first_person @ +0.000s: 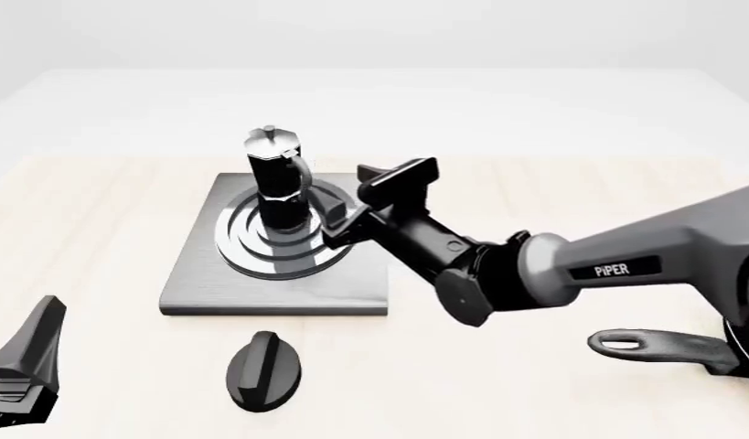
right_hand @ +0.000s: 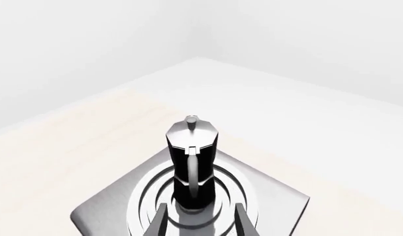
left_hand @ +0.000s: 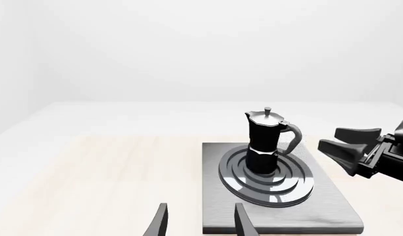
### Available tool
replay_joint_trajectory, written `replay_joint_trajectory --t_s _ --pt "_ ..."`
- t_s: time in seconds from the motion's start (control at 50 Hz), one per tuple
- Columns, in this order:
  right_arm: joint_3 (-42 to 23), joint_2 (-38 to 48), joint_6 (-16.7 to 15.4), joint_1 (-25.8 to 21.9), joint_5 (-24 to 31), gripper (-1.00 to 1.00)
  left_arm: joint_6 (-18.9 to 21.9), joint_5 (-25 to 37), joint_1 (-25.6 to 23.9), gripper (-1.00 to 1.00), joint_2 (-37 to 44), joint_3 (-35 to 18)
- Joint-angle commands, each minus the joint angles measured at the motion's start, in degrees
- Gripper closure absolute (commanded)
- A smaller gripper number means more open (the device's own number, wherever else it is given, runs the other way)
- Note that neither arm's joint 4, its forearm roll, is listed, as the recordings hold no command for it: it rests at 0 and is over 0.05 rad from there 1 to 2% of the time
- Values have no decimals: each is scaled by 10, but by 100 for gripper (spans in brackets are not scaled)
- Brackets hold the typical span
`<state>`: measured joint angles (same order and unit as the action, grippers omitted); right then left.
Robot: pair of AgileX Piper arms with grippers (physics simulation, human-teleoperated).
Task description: Put the moka pot on the stove.
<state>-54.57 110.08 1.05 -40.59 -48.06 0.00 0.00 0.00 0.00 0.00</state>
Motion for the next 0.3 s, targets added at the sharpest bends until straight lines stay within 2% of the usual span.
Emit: replay_joint_trajectory --t_s 0.02,0.3 --pt "22 -19 -3 3 -5 -100 0 0 0 -100 0 0" --pt "51 -33 0 13 -22 -100 0 0 0 -100 0 0"
